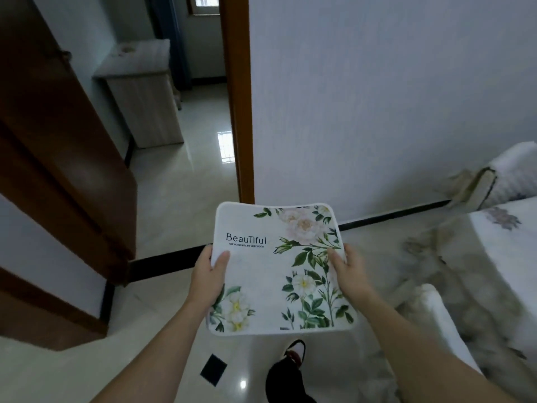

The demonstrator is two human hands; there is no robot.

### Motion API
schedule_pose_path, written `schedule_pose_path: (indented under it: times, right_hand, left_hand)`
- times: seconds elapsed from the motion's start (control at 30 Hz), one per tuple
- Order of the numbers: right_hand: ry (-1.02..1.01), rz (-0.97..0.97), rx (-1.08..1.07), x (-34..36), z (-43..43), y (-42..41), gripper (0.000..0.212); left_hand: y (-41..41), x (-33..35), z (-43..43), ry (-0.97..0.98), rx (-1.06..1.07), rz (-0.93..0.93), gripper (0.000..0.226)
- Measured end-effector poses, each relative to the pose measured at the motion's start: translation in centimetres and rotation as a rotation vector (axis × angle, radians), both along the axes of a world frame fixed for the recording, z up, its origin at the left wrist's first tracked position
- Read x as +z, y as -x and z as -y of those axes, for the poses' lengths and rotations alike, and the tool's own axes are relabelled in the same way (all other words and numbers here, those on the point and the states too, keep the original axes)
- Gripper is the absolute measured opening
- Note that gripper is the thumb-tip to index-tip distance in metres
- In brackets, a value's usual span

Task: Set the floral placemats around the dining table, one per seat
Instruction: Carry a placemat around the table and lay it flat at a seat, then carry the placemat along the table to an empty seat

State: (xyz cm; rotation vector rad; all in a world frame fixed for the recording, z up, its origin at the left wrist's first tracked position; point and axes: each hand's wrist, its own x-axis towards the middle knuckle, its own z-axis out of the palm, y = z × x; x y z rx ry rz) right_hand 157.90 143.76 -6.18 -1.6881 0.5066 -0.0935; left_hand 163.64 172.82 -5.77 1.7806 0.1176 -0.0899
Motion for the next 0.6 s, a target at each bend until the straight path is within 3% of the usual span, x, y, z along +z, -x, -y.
schedule_pose_path:
  times: [0.2,0.6]
  right_hand:
    - [-0.013,0.015,-0.122,-1.0,7.8,-7.1,0.018]
    - [-0.024,0.067,-0.370,0.2,23.5,-18.8,0.018]
  left_hand:
    - [-10.5,-0.3,8.3,0.045,-0.132,-0.023,0.017]
    - [-28.2,1.5,27.6,0.002,-0.349,-0.034,0.003]
